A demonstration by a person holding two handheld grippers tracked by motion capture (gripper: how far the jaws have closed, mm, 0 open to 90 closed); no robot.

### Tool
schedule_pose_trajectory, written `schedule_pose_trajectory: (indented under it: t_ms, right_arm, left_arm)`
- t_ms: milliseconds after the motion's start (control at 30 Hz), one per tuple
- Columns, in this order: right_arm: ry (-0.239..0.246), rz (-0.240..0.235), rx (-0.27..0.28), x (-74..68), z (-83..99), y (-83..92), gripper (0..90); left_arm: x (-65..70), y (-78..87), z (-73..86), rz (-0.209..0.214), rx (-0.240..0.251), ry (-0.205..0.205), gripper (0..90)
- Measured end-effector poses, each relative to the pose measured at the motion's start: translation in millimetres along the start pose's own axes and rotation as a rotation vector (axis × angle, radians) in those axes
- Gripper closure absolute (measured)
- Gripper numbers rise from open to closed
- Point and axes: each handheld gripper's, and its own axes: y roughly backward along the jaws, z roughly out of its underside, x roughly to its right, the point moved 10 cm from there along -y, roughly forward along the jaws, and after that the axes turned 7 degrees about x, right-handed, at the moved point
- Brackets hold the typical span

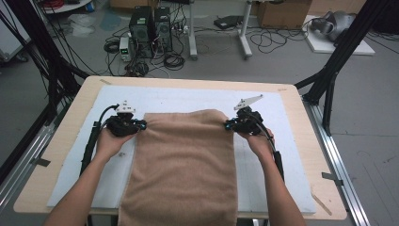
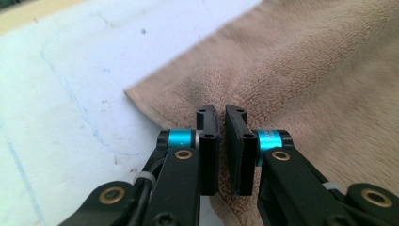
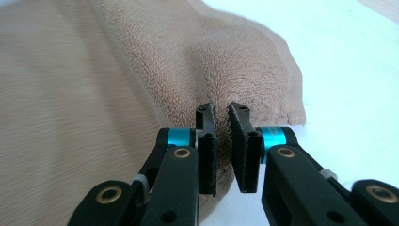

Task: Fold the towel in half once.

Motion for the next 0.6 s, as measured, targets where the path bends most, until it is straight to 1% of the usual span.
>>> schedule_pose_trajectory:
  t_ms: [67, 133, 167, 233, 300, 333, 367, 433, 467, 500, 533, 600]
  right_arm:
    - [0.006, -0.033, 0.004, -12.1, 1.6, 9.0, 80.6]
    - [0.036, -0.044, 0.009, -25.5, 5.6, 17.2, 80.5]
    - [0.05, -0.052, 0.002, -31.8, 9.2, 20.0, 80.4]
    - [0.054, -0.061, -0.005, -42.9, 17.0, 25.4, 80.3]
    - [0.064, -0.064, -0.013, -52.6, 26.1, 29.0, 80.2]
    - [0.066, -0.069, -0.016, -57.1, 31.0, 30.3, 80.2]
    - [0.062, -0.075, -0.016, -61.5, 35.4, 31.0, 80.1]
    - [0.065, -0.081, -0.019, -69.4, 44.9, 31.4, 79.9]
    - [0.063, -0.085, -0.024, -73.4, 50.1, 31.2, 79.9]
    - [0.066, -0.089, -0.031, -76.6, 55.6, 30.8, 79.9]
    - [0.069, -0.09, -0.039, -79.1, 61.2, 30.5, 79.9]
    - [0.057, -0.099, -0.045, -83.0, 70.4, 30.1, 79.4]
  left_arm:
    - [6.6, 11.7, 0.0, 0.009, 0.026, -0.011, 83.3]
    - [16.5, 22.4, 2.7, 0.021, 0.051, -0.027, 83.3]
    - [22.0, 27.4, 5.7, 0.029, 0.056, -0.04, 83.3]
    - [33.4, 35.6, 13.8, 0.029, 0.053, -0.074, 83.0]
    - [44.8, 42.3, 22.2, 0.041, 0.051, -0.098, 83.0]
    - [48.6, 45.1, 26.4, 0.038, 0.052, -0.108, 82.9]
    - [52.1, 47.5, 31.1, 0.042, 0.047, -0.107, 82.7]
    - [58.7, 51.5, 40.4, 0.048, 0.055, -0.103, 82.4]
    - [61.7, 53.0, 46.7, 0.053, 0.041, -0.103, 82.2]
    - [63.9, 54.3, 52.2, 0.051, 0.038, -0.109, 81.8]
    - [66.3, 55.1, 57.5, 0.057, 0.042, -0.102, 81.6]
    - [69.0, 55.3, 69.2, 0.069, 0.019, -0.096, 80.3]
